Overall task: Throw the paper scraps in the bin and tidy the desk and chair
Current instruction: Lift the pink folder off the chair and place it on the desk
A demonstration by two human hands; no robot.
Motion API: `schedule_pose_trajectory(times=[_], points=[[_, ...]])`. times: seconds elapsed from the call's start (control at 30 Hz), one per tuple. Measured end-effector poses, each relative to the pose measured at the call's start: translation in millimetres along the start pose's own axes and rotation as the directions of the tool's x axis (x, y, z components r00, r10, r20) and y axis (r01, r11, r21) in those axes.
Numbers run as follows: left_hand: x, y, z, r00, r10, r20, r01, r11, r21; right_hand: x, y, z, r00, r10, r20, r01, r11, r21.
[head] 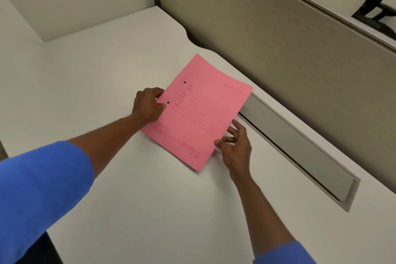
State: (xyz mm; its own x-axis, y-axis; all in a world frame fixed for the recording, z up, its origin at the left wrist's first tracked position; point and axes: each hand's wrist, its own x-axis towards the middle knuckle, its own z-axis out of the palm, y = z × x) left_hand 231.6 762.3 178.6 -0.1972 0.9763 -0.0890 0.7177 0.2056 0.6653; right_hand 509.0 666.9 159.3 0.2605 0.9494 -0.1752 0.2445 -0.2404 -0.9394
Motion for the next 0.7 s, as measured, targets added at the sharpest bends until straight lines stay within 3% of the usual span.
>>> schedule_pose_trajectory(times=[0.27, 0.53, 0.7], points=[[77.0, 1.1, 31.6, 0.997, 0.063, -0.035, -0.059, 0.991, 0.120, 65.8, 6.7, 25.5, 1.000, 0.000, 0.003, 0.000, 1.000, 0.001], [128.1, 14.2, 43.6, 0.993, 0.107, -0.047, -0.096, 0.977, 0.191, 112.5, 1.9, 44.5, 0.994, -0.072, -0.080, 0.046, 0.957, -0.287], [152.0, 30.3, 52.2, 0.987, 0.163, 0.003, -0.159, 0.960, 0.232, 123.2, -0.5, 45.8, 0.990, -0.092, -0.109, 0.048, 0.936, -0.350]])
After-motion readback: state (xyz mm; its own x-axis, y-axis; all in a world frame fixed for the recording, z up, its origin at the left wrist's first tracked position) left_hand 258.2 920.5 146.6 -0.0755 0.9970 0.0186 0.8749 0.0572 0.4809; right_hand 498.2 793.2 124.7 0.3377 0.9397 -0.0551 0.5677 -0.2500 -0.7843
